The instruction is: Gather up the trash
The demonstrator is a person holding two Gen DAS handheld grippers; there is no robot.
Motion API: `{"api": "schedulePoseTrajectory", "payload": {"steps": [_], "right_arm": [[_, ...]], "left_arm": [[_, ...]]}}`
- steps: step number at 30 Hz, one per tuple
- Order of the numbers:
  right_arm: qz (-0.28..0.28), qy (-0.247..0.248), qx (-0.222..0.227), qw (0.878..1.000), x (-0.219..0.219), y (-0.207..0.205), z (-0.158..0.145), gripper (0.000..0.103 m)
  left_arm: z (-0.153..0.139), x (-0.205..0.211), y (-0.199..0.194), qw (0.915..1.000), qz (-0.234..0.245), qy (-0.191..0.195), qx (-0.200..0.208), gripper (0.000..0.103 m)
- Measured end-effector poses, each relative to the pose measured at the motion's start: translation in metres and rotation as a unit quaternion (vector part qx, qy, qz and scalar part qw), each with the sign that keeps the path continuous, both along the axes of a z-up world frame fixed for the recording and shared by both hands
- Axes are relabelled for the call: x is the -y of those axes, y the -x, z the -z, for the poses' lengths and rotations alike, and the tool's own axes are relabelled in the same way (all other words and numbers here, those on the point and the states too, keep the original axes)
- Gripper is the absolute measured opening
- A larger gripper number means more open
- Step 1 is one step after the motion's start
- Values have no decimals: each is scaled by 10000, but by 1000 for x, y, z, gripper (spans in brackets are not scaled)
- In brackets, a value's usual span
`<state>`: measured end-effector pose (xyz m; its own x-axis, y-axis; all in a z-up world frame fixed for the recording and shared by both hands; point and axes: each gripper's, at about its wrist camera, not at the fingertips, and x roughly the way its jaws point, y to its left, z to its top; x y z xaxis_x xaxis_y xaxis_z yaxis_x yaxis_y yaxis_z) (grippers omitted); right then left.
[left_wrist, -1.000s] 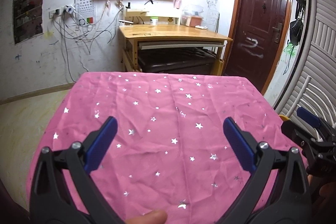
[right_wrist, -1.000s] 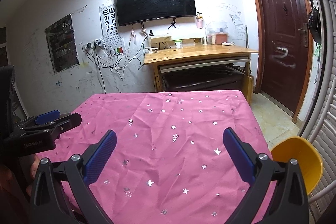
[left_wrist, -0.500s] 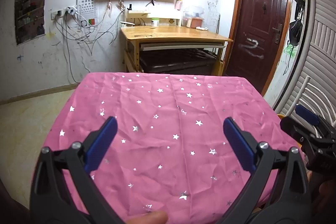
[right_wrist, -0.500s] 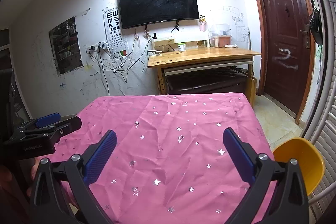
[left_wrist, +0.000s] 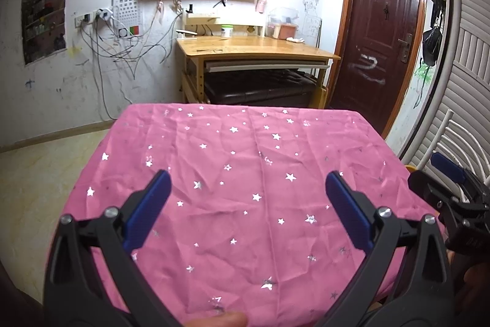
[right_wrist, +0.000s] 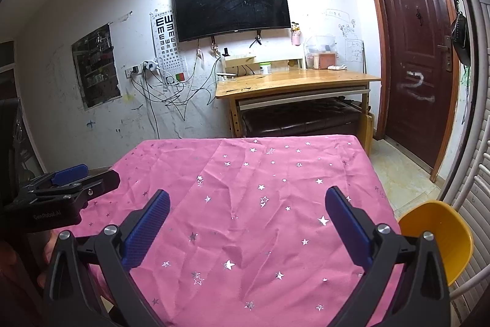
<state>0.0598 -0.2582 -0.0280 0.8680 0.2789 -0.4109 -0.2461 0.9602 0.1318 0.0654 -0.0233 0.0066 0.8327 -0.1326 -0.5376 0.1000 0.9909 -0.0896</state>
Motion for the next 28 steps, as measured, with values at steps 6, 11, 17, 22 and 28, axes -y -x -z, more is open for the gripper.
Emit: {"api": "schedulePoseTrajectory", "payload": {"steps": [6, 11, 17, 22, 28], "right_arm": [[-6, 11, -17, 10000, -1, 1, 0, 95], [-12, 3, -27, 10000, -3, 1, 2, 95], [-8, -4, -26, 10000, -3, 1, 2, 95], [-15, 12, -33, 10000, -4, 1, 2, 95], [-17, 5, -34, 10000, -4, 2, 3, 95]], "left_arm": [[0, -1, 1, 10000, -13, -1, -5, 96], [1, -2, 2, 10000, -29, -5, 4, 96], [5, -4, 6, 9999, -72, 64, 50, 96], [7, -5, 3, 9999, -69, 73, -37, 96], [8, -7, 1, 9999, -72, 98, -85, 96]]}}
